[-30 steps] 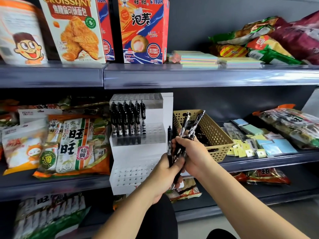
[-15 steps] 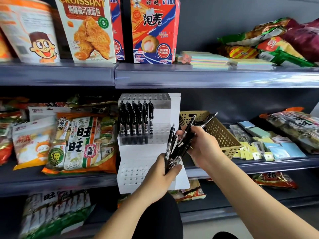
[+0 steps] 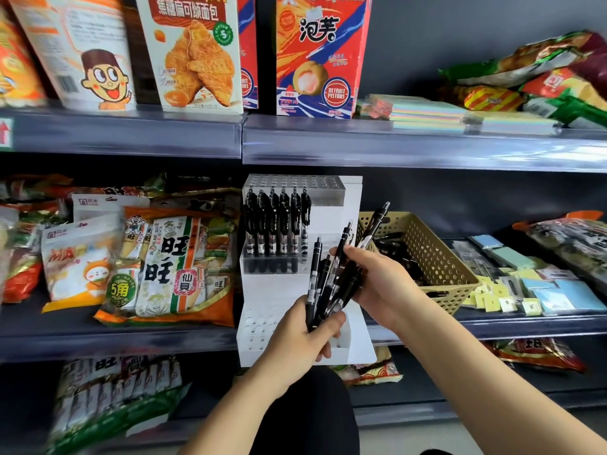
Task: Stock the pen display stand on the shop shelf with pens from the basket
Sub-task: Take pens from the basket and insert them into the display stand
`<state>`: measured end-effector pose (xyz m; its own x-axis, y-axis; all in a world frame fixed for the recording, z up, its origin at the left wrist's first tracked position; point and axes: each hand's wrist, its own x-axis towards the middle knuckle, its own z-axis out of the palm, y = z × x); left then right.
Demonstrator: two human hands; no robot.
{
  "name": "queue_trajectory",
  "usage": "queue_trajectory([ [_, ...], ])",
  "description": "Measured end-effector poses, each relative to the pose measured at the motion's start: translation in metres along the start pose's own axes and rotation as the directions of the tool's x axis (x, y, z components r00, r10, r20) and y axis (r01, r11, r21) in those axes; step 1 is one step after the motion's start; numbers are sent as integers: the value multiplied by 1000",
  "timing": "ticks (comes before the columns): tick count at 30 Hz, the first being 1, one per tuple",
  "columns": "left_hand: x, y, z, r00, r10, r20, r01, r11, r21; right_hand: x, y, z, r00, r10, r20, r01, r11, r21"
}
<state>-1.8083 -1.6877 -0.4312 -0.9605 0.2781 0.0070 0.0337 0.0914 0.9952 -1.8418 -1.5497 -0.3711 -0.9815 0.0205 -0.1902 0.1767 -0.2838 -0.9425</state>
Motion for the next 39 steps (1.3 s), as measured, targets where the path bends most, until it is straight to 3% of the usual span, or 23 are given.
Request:
queue_trajectory([
  [8,2,-5,-12,995,-34,-94,39,998,52,0,2,11,998,20,58,-15,997,-81],
  [12,2,-7,-16,978,-31,-205,50,995,84,4,0,13,998,-41,-51,31,983,-179],
  [15,1,-9,-21,960,-33,-279,50,997,53,10,-7,8,991,-49,-127,46,999,-28],
  [18,1,-14,-26,952,-27,-305,27,1000,-6,11,-14,5,995,-51,-82,65,983,171],
  [26,2,-8,-28,897,41,-440,-99,989,-108,1,1,4,999,-27,42,33,987,-154],
  [32,-1,-4,-31,931,28,-363,-87,985,-148,-10,8,18,966,69,251,-5,969,-245],
  [35,-3,-2,-31,933,24,-359,-101,975,-196,-8,9,21,969,48,241,6,976,-220],
  [39,-1,-2,-36,919,51,-390,-135,973,-189,0,4,19,992,-38,122,48,996,-78],
])
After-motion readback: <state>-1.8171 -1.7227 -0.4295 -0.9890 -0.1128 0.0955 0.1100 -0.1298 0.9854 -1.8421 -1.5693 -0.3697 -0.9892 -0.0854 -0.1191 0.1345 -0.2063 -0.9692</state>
